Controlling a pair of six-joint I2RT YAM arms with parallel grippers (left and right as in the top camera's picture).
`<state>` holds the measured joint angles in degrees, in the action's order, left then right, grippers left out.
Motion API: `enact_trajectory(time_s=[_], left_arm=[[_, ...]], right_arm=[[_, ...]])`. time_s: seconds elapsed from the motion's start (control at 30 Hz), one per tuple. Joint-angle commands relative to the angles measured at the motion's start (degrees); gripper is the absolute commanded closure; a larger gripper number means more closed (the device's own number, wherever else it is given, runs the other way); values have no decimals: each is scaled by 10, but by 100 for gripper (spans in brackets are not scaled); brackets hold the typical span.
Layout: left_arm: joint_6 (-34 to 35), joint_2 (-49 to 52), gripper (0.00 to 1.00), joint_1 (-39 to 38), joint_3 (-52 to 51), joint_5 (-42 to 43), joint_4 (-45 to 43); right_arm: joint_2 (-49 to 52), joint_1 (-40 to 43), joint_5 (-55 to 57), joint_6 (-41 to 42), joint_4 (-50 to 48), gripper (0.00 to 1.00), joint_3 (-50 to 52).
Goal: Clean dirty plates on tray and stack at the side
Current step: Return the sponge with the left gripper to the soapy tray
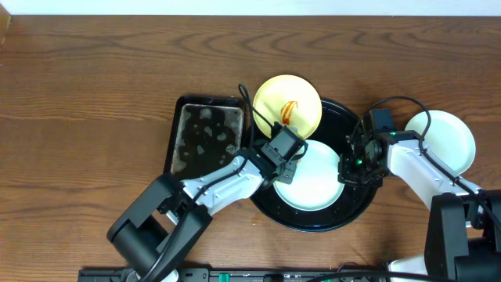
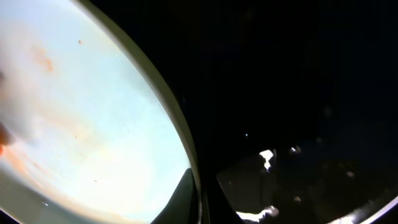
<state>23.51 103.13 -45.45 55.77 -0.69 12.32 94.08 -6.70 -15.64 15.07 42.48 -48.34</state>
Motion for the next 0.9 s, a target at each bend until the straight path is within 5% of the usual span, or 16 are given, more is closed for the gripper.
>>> enact_trajectory(time_s=[0.0, 0.37, 0.87], left_arm=[[-14, -44, 93, 12, -17, -76, 26], [-14, -180, 92, 43, -17, -144, 111], [8, -195, 92, 234, -17, -113, 158]], right_arm=[[-5, -1, 29, 19, -1, 99, 3], [-6, -1, 53, 20, -31, 99, 3], [-116, -1, 80, -36, -41, 99, -21]])
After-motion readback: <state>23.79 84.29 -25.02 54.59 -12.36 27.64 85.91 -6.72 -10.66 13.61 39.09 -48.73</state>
